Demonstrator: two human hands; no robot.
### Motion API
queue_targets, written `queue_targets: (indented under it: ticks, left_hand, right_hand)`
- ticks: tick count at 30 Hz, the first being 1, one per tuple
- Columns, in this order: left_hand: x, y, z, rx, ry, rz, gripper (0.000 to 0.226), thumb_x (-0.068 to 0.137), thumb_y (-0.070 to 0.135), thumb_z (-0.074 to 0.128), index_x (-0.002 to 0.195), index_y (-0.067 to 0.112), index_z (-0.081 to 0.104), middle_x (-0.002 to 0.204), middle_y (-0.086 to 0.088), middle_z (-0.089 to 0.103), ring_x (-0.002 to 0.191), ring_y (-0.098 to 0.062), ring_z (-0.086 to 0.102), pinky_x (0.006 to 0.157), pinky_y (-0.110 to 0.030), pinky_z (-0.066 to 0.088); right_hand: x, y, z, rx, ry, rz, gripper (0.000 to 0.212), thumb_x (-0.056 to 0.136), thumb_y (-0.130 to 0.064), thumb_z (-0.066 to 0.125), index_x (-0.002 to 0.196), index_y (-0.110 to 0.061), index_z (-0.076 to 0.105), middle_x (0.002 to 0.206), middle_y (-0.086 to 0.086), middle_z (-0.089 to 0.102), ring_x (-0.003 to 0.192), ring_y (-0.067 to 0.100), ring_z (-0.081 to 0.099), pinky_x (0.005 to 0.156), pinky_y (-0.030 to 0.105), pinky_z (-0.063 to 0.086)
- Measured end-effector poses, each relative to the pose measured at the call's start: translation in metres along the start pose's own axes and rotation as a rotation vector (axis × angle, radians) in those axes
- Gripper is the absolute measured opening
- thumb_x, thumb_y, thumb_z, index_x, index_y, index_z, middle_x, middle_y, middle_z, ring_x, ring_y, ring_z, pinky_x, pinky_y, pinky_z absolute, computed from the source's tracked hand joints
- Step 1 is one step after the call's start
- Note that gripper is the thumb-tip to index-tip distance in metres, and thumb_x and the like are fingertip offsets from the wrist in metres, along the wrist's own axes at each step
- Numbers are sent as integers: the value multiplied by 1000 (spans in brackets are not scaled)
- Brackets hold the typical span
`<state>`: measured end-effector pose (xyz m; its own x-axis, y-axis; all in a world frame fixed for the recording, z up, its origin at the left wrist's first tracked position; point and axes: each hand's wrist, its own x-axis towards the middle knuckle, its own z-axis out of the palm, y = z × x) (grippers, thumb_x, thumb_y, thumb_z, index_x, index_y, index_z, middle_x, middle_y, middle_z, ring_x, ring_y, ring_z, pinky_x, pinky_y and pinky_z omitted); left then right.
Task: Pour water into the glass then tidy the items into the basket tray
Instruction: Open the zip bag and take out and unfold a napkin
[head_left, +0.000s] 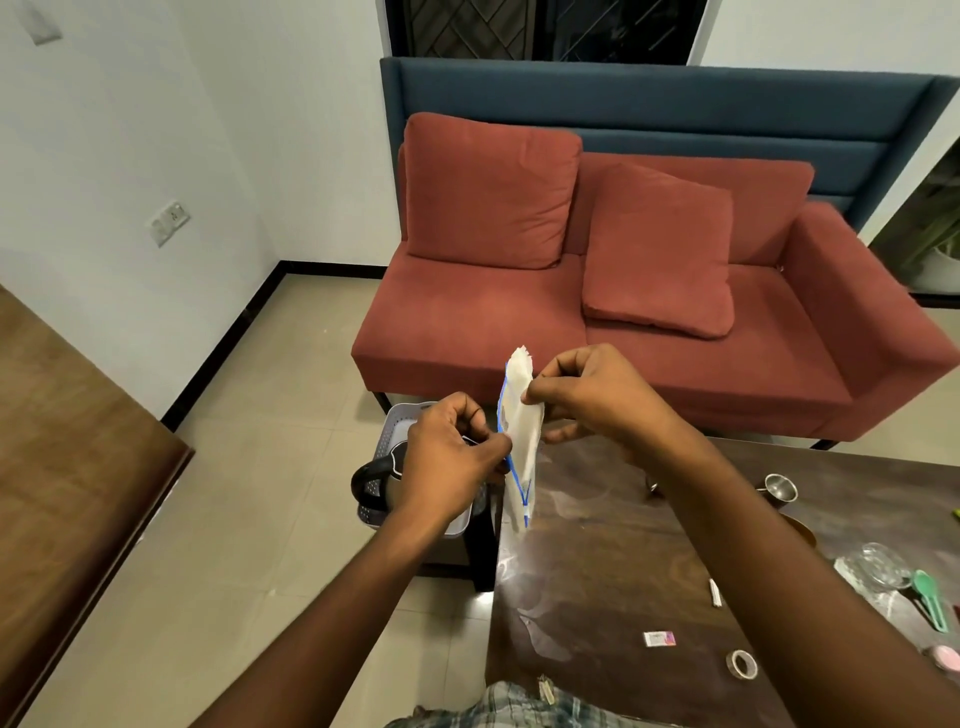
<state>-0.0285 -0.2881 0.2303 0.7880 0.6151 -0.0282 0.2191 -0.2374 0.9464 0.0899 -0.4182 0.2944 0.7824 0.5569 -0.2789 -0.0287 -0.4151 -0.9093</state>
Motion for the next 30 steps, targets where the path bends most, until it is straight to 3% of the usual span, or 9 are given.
queue_targets:
  ticks: [5, 9, 13, 19, 23, 25, 27, 30]
  left_hand:
    - [0, 5, 7, -7, -41, -17, 26, 82, -1, 76, 77, 6, 52, 77, -24, 69, 61, -33, 75, 59, -54, 63]
    - [3, 4, 9, -23, -41, -32, 23, 82, -1, 76, 82, 0, 52, 79, -25, 67, 60, -33, 75, 60, -54, 64]
    - [7, 2, 9, -39, -30, -45, 21, 83, -2, 73, 88, -4, 53, 83, -29, 67, 59, -33, 75, 59, -54, 64]
    - [11, -5, 5, -38, -21, -50, 16, 86, -2, 72, 93, 0, 58, 82, -23, 69, 60, -27, 76, 61, -48, 66]
    - [11, -7, 2, -40, -10, -61, 16, 88, -3, 70, 95, -1, 56, 87, -24, 68, 61, -26, 77, 58, -41, 66]
    - [13, -9, 1, -42, 0, -61, 16, 88, -4, 69, 95, -2, 55, 88, -26, 68, 62, -26, 77, 57, -38, 65]
    - [14, -11, 1, -60, 10, -62, 16, 88, -5, 68, 95, -3, 54, 89, -30, 66, 62, -28, 76, 56, -37, 64]
    - [17, -15, 2, -87, 14, -61, 16, 87, -8, 67, 91, 1, 54, 90, -35, 64, 62, -34, 76, 56, -40, 64]
  right_hand:
    - [-3, -12, -1, -73, 74, -79, 12, 88, -6, 74, 78, -4, 69, 69, 7, 73, 59, 14, 72, 56, 31, 60]
    - [-5, -18, -4, -81, 121, -126, 16, 86, -11, 72, 78, 0, 64, 66, 6, 61, 54, 14, 58, 49, 25, 49]
    - [-10, -20, -12, 30, 69, -110, 14, 90, -11, 69, 78, -12, 62, 58, -3, 47, 45, 9, 40, 46, 20, 35]
    - [-12, -16, -28, 275, 66, -66, 40, 96, -9, 60, 63, -22, 44, 52, -13, 43, 40, 3, 35, 39, 18, 28]
    - [-13, -7, -41, 417, 55, -3, 59, 100, -14, 56, 41, -21, 57, 43, -16, 47, 32, 2, 42, 35, 17, 33]
    - [-13, -2, -49, 477, 47, 9, 45, 96, -19, 58, 52, -19, 67, 47, -11, 55, 38, 4, 51, 41, 19, 40]
    - [-13, 2, -56, 492, 73, -5, 18, 82, -29, 66, 79, -13, 75, 68, -1, 67, 58, 16, 64, 56, 27, 50]
    - [-15, 9, -63, 544, 96, 15, 30, 73, -32, 68, 92, -12, 79, 98, 14, 70, 86, 33, 69, 80, 44, 52]
